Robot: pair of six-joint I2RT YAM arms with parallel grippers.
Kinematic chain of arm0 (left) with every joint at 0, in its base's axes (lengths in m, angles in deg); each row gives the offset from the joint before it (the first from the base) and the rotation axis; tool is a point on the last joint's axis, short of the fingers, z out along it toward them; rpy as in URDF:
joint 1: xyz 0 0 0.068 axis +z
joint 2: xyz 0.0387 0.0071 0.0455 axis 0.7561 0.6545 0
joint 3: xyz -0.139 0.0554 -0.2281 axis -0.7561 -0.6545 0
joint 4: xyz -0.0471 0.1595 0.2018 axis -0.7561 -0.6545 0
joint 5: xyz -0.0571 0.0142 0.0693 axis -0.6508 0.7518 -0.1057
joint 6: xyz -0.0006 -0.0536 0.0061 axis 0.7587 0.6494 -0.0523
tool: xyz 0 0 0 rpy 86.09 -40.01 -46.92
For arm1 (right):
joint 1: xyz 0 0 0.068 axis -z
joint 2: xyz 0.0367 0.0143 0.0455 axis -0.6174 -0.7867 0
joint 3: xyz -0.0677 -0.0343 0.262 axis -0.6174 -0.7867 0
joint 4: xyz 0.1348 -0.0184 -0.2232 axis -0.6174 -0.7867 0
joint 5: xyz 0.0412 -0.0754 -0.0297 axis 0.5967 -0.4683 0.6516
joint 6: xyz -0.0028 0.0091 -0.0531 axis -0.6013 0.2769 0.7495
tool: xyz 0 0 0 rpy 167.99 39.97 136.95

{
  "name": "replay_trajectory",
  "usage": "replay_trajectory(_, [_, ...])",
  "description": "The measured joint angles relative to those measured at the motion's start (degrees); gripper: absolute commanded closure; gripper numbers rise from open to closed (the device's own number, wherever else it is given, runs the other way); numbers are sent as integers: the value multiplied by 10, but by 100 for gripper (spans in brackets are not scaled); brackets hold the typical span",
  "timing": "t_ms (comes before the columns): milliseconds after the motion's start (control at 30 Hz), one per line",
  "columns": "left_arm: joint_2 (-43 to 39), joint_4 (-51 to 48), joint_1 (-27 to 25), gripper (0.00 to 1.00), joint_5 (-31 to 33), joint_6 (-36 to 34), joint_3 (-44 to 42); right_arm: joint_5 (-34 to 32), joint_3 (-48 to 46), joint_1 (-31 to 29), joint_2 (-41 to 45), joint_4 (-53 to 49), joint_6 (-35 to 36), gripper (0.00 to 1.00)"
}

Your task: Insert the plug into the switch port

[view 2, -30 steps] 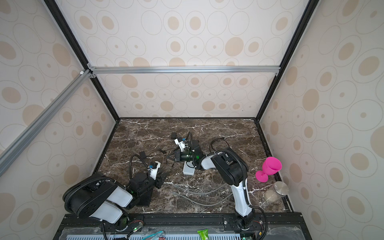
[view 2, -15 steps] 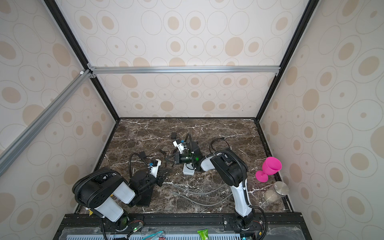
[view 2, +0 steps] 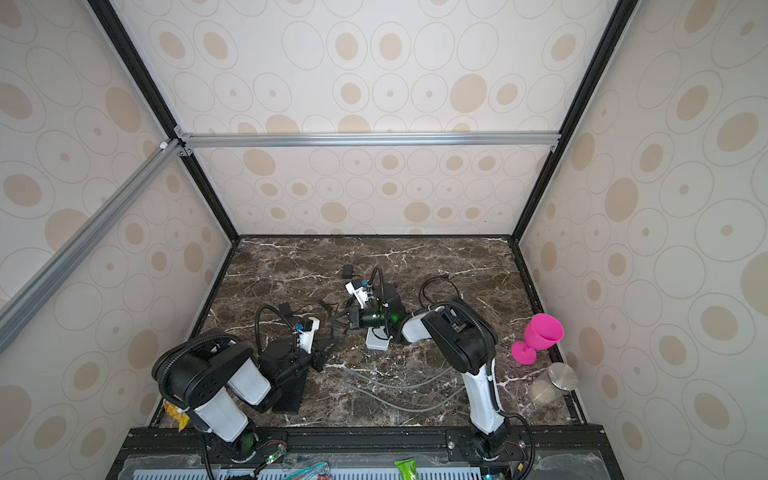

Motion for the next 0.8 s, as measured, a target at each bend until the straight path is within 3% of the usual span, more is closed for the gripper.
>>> replay_trajectory(133, [9, 10, 1, 89, -9, 3, 0, 4, 1, 0, 0, 0, -2, 100])
replay_trajectory(333, [11, 22, 2, 89, -18, 5, 0, 12, 8, -4, 0, -8, -4, 100])
replay_trajectory(567, [11, 30, 3, 81, -20, 7, 0, 14, 15, -5, -2, -14, -4, 100])
replay_trajectory(733, [11, 31, 3, 65, -18, 9, 0, 15, 15, -5, -2, -15, -4, 100])
replay_trajectory(800, [11, 31, 4, 64, -15, 10, 0, 15, 15, -5, -2, -15, -4, 100])
